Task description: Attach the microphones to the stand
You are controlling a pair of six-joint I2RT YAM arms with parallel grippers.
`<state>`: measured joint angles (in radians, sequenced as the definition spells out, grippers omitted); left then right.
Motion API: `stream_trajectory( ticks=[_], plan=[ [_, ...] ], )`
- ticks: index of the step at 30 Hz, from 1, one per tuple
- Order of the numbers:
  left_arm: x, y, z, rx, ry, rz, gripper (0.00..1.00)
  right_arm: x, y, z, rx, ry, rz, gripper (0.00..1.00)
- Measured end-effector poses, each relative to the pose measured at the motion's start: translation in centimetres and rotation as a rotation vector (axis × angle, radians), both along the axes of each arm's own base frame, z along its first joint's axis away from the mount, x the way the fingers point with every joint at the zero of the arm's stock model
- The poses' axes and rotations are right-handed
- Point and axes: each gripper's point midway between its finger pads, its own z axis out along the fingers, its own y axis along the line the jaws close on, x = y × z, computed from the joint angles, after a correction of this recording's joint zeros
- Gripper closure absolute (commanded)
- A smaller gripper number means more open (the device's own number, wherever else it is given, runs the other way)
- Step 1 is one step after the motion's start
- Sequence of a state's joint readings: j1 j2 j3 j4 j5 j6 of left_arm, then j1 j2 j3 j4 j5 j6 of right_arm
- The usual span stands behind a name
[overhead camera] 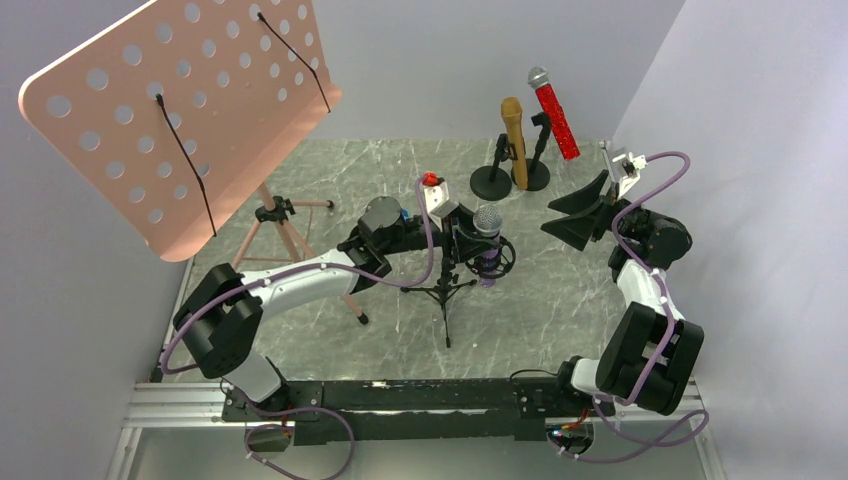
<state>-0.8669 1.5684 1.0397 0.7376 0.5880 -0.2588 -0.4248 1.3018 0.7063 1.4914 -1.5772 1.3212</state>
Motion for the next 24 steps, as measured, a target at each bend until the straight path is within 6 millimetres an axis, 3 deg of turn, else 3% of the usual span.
stream_trajectory(
  ticks=[10,12,16,18,24],
  plan=[
    [-0.2,0.0,-1.7,0.002,-0.003,-0.009,0.96,0.0,0.0,0.0,0.0,0.0,0.0,0.0],
    [-0.2,0.0,-1.8,0.004,-0.003,-0.009,0.83,0.0,0.0,0.0,0.0,0.0,0.0,0.0],
    [0.0,0.0,-1.9,0.01,-0.001,0.0,0.37,0.0,0.0,0.0,0.0,0.001,0.0,0.0],
    [0.1,0.1,-2.0,0.022,0.009,0.012,0.23,0.0,0.0,0.0,0.001,0.002,0.0,0.0],
    [0.5,0.9,-3.1,0.096,0.043,0.058,0.1,0.1,-0.1,-0.2,0.003,0.007,0.0,0.0]
  ],
)
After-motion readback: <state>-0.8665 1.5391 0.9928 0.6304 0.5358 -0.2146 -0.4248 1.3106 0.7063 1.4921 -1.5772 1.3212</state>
